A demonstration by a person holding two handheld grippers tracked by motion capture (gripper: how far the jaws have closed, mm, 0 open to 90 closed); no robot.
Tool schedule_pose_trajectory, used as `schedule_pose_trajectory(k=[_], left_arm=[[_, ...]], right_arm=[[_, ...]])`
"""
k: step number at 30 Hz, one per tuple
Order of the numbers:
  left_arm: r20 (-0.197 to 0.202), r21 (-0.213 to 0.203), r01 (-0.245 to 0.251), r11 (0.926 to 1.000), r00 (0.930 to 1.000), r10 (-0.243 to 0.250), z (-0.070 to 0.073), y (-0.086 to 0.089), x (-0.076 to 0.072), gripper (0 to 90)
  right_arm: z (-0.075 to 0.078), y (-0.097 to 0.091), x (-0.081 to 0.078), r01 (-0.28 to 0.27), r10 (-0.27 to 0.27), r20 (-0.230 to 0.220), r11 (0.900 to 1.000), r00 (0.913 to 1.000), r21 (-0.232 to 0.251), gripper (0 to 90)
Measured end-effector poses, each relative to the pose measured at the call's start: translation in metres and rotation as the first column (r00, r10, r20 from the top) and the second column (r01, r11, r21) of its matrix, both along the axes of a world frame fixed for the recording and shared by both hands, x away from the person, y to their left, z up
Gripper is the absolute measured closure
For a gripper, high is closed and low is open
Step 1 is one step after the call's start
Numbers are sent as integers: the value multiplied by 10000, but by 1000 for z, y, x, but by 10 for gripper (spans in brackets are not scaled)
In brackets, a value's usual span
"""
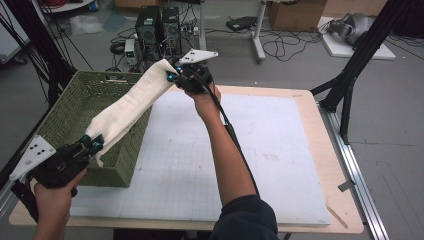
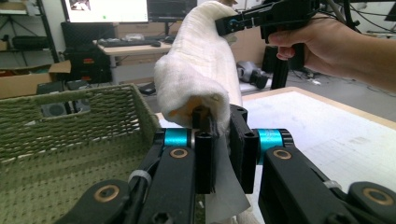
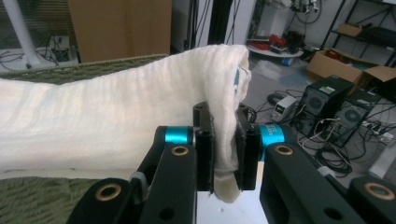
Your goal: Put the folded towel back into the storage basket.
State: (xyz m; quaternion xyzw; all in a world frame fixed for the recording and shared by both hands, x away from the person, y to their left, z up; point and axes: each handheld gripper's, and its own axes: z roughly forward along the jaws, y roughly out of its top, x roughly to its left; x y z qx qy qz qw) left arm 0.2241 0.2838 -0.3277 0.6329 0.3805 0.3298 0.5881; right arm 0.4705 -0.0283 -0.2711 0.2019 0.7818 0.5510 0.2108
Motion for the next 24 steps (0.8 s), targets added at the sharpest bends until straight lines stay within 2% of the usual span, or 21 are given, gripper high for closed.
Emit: schedule_pose_trajectory(k=[12,24], left_arm=[[-24,78,-483,9988,9988,483,-2,12,-1,819],[-110,53,-1063,9943,9943,1063,-5,29,-4,819]], right_arm=[[2,39,17,-187,187,-72,9998,9998,39,816],[2,86,32,-552,548,-180,9982,9983,-214,816]])
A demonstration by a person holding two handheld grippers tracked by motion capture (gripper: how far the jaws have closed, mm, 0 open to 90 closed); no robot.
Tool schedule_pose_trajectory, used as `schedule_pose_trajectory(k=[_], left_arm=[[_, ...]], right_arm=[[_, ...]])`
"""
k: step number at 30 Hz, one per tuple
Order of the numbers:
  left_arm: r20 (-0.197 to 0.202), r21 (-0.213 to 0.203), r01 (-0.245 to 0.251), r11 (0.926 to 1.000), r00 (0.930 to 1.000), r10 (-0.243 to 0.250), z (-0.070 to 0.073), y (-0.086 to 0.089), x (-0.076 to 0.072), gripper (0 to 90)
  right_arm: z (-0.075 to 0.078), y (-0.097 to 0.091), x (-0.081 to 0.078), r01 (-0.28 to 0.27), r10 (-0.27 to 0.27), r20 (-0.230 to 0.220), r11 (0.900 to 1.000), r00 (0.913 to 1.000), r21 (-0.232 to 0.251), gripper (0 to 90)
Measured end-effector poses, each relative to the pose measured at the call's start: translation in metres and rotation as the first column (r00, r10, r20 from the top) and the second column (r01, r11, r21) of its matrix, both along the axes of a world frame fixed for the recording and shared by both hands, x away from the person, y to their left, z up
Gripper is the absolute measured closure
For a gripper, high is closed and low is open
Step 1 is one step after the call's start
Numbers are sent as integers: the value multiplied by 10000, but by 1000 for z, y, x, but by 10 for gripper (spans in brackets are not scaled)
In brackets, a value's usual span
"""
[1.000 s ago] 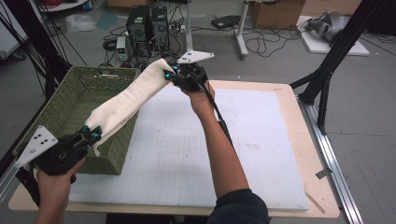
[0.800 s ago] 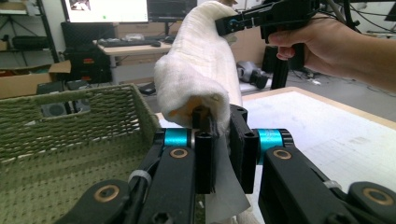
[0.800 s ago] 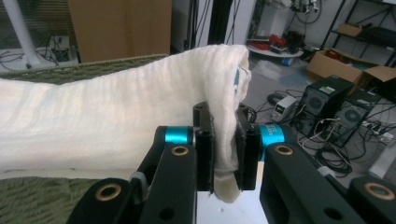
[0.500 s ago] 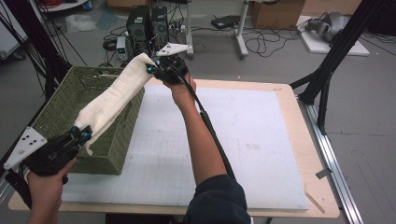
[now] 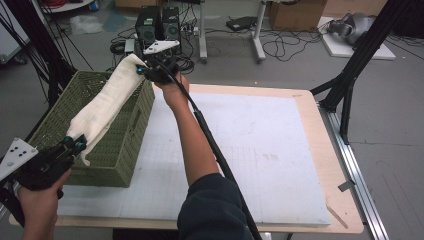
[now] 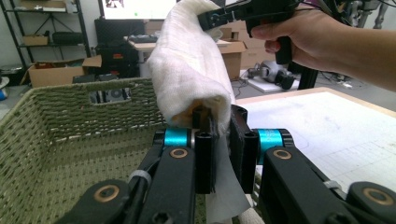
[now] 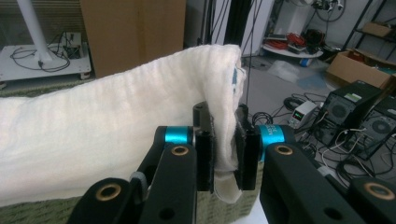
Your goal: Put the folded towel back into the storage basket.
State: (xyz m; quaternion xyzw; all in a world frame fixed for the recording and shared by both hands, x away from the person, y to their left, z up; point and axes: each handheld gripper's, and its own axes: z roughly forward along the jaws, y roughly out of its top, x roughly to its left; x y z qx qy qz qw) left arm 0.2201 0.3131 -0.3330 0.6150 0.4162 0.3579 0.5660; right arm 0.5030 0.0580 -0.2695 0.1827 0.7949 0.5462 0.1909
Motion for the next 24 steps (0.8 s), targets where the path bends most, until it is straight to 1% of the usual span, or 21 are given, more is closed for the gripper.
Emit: schedule_pose_trajectory(k=[2,5,8,10,12,15,16,17,18,19,20,21,22,23,24], left_arm=[[-21,-26,-71,10000,10000,71,-1,2,0,819],[-57,-11,-167,9999,9998,167,-2,4,0,819],[-87,18,-344,9994,9994,344,-3,8,0,819],[-108,-102,-422,9991,9991,421,-4,10,1,819],[-179,-31,-505,9987,9986,504,-5,10,3,819],[-381,298,-719,9970,9966,730,-9,10,5,816],[-495,256,-764,9967,9958,776,-10,11,6,809],[-701,203,-797,9966,9942,809,-11,11,7,786],[-973,193,-945,9953,9906,959,-11,12,9,725],[-1256,147,-1343,9908,9829,1350,-11,12,10,582],[-1439,61,-1740,9847,9744,1730,-10,12,10,421],[-1403,70,-2136,9769,9670,2125,-7,11,9,343],[-1222,102,-2365,9716,9641,2359,-5,10,8,288],[-1088,170,-2513,9678,9617,2516,-3,9,7,246],[-1028,173,-2508,9679,9624,2512,-2,9,6,218]], right_arm=[[1,7,2,-52,52,78,10000,10000,-18,816],[2,18,5,-83,84,45,9999,10000,-79,816],[0,28,8,-105,105,-8,9998,9999,-174,816],[-2,35,11,-65,63,-53,9997,10000,-228,816],[-4,43,14,-21,19,-76,9996,10000,-269,816],[-7,56,18,-15,10,-144,9994,9999,-355,817],[-8,61,19,23,-29,-142,9992,9999,-393,817],[-11,67,20,56,-62,-143,9991,9999,-417,816],[-14,72,21,135,-142,-151,9989,9998,-447,810],[-18,77,22,318,-327,-137,9979,9994,-572,759],[-23,82,23,809,-812,0,9940,9967,-739,588],[-27,85,24,1197,-1193,93,9897,9928,-792,463],[-31,86,26,1417,-1426,-77,9875,9898,-694,447],[-33,85,27,1329,-1347,-333,9897,9903,-526,430],[-34,83,27,1298,-1320,-438,9903,9903,-498,402]])
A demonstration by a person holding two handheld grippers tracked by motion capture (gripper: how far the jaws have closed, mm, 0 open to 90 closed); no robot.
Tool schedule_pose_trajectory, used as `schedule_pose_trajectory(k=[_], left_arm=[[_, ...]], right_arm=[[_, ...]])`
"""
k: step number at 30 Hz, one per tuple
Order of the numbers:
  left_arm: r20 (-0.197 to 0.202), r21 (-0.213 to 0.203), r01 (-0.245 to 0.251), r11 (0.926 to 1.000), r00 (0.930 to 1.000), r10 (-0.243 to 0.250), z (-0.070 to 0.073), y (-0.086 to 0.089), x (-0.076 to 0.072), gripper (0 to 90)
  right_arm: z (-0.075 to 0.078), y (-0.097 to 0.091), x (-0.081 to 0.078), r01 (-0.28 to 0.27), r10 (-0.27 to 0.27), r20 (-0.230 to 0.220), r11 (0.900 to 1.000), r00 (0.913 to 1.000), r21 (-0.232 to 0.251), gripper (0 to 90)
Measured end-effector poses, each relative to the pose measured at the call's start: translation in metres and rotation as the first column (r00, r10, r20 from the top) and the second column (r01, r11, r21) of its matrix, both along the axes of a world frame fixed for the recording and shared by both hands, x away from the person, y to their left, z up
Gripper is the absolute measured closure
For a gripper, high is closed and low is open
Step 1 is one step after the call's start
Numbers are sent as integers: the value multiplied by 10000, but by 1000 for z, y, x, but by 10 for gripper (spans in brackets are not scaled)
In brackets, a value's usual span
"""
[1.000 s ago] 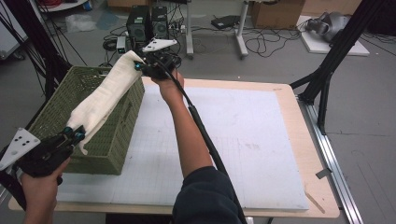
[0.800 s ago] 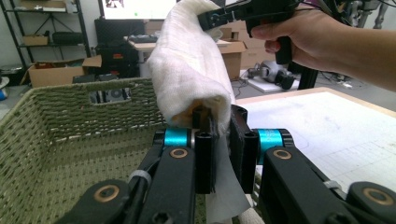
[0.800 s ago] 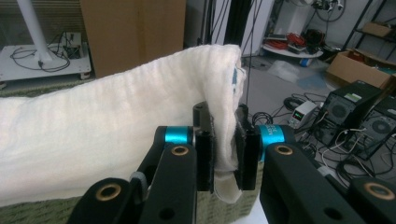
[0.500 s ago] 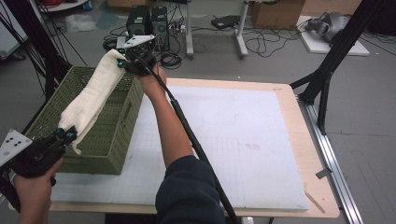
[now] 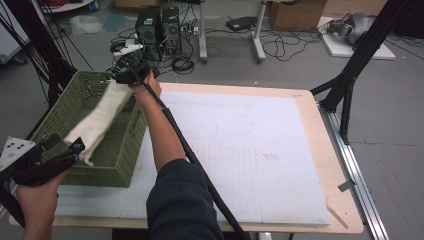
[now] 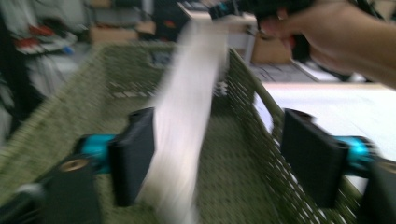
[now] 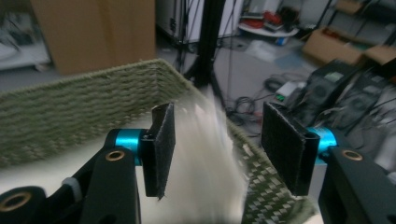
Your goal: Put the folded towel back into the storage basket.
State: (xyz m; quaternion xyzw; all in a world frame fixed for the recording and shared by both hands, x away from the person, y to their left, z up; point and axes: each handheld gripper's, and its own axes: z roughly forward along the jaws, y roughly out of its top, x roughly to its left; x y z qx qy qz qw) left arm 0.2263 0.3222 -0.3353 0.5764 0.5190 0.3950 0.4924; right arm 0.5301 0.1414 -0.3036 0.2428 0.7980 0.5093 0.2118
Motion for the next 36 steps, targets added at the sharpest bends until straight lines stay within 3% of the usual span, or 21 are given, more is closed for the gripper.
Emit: schedule_pose_trajectory(k=[6,13,21,28,36], left_arm=[[-164,-82,412,9991,9990,-413,-2,-4,3,218],[-156,-183,1001,9948,9948,-1004,-2,-7,3,216],[-177,-607,1503,9868,9883,-1516,-1,-9,4,208],[-153,-973,2163,9715,9757,-2188,-2,-20,9,207],[-55,-991,2797,9549,9595,-2816,0,-36,14,207]], right_arm=[[4,-17,-8,-403,403,-22,9992,9992,62,388],[7,-52,-20,-625,630,-104,9974,9980,365,369],[7,-98,-31,-601,629,-479,9965,9969,578,239],[8,-134,-44,-684,706,-697,9971,9951,332,177],[11,-175,-59,-472,492,-575,9983,9971,354,166]])
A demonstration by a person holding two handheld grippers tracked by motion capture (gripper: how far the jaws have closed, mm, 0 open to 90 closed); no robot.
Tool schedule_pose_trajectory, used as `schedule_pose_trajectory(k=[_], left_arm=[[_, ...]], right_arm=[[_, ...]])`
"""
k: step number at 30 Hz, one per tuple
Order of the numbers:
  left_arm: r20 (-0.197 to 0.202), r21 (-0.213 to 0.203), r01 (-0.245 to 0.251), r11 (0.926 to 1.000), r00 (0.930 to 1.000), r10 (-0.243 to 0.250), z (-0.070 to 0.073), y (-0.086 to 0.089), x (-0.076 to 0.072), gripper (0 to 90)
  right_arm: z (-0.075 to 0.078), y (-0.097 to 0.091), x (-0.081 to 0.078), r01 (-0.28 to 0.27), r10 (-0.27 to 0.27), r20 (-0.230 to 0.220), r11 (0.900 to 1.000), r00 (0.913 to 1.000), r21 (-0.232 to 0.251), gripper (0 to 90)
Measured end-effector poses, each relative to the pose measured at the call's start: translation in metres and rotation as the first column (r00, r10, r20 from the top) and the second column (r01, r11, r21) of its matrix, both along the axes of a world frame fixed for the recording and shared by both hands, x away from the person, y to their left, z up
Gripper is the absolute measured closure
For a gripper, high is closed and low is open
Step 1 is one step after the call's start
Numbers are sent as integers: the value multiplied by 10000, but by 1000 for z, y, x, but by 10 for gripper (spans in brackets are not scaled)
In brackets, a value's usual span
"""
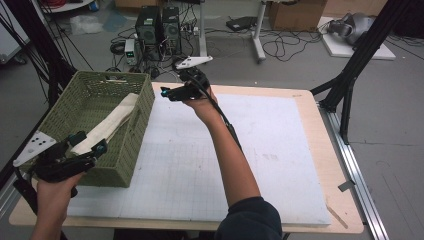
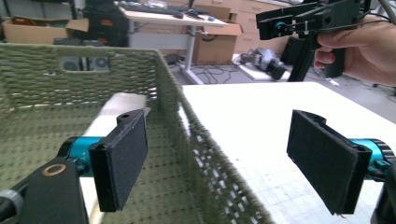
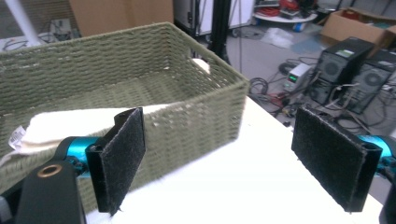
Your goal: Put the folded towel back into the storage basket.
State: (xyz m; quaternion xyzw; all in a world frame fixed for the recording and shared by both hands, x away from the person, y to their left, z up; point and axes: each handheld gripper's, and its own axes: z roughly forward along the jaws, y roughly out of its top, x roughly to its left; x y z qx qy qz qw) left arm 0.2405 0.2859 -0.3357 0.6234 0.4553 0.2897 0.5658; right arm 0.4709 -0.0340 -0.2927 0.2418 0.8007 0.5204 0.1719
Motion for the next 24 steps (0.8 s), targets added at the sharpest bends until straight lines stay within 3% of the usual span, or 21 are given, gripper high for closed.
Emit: schedule_pose_trajectory(k=[14,20,24], left_arm=[[173,137,1102,9938,9937,-1104,3,-29,8,208],[124,104,1726,9849,9849,-1727,4,-44,13,208],[66,147,2044,9788,9788,-2045,3,-53,17,209]], right_arm=[[1,-71,-33,670,-669,180,9977,9976,-35,166],[-3,-101,-49,1052,-1055,238,9944,9941,98,166],[-9,-123,-62,1400,-1395,398,9901,9894,-90,166]])
